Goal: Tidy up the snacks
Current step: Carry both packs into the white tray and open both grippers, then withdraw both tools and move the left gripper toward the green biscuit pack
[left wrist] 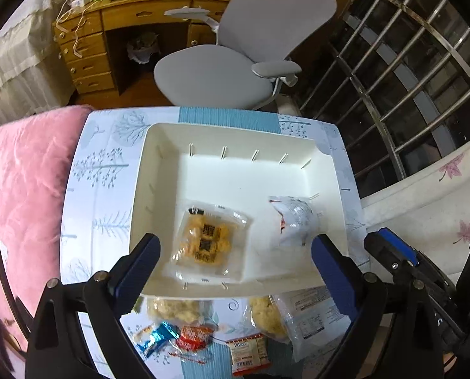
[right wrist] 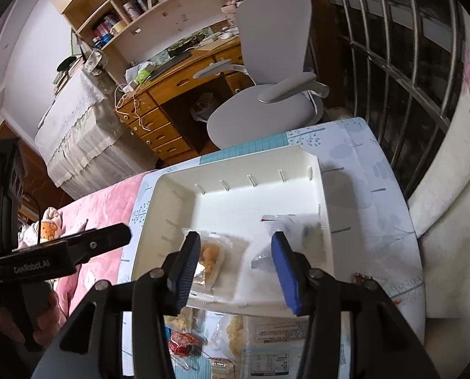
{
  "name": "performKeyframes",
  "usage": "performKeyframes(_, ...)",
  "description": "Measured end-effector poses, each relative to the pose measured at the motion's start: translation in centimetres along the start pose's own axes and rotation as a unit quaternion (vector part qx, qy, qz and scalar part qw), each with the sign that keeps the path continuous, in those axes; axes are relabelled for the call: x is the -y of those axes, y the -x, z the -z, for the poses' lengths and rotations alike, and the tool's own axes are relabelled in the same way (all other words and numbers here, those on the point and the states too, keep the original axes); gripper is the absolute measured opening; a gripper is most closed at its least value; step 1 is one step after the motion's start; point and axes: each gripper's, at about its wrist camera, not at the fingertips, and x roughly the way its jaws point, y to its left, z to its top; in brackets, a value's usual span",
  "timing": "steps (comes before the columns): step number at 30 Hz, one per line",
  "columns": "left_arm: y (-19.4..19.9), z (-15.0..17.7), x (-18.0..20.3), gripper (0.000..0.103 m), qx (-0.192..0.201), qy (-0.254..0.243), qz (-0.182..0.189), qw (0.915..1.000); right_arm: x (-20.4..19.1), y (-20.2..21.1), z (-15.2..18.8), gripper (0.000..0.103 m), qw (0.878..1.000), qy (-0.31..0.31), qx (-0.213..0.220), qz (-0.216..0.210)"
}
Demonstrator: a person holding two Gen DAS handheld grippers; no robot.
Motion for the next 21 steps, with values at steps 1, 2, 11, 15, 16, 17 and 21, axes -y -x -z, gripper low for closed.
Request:
performKeyframes(1,0.2,0.3,-0.2,0.096,0.000,0.007,0.002,1.0000,0.1,0.1,0.2,0.047,1.000,-0.002,0.001,0.001)
performKeyframes(2,0.4,0.6,-0.4,0.096,0.001,0.013,0.004,0.9999,0.2,0.3,0.3,0.047,1.000,-0.005,0.001,0.002)
performKeyframes(11,2.1,3.9,-1.4,0.096,-0.004,-0.002,0.012,0.9999,0.0,2.4,2.4,0.047,1.000,-0.009,0.007,0.003)
performKeyframes(15,2.9,5.7,-2.1,0.096,-0.008,-0.016,0.017,0.9997,-0.9,3.8,4.1,0.047,1.000,-0.013,0.018,0.006)
performKeyframes(16,3.1,6.1,-2.2,0.096,-0.008,-0.021,0.018,0.9996,-1.1,4.0,4.4,0.047,1.000,-0.015,0.019,0.007)
performKeyframes(17,3.5,6.6,-2.4,0.096,-0.008,-0.026,0.019,0.9994,-1.3,4.3,4.9,0.047,1.000,-0.020,0.021,0.009)
performKeyframes(21,5.4,8.6,-3.4,0.096,0.000,-0.056,0.029,0.9980,-2.9,5.5,7.4,0.047,0.998,-0.034,0.034,0.029)
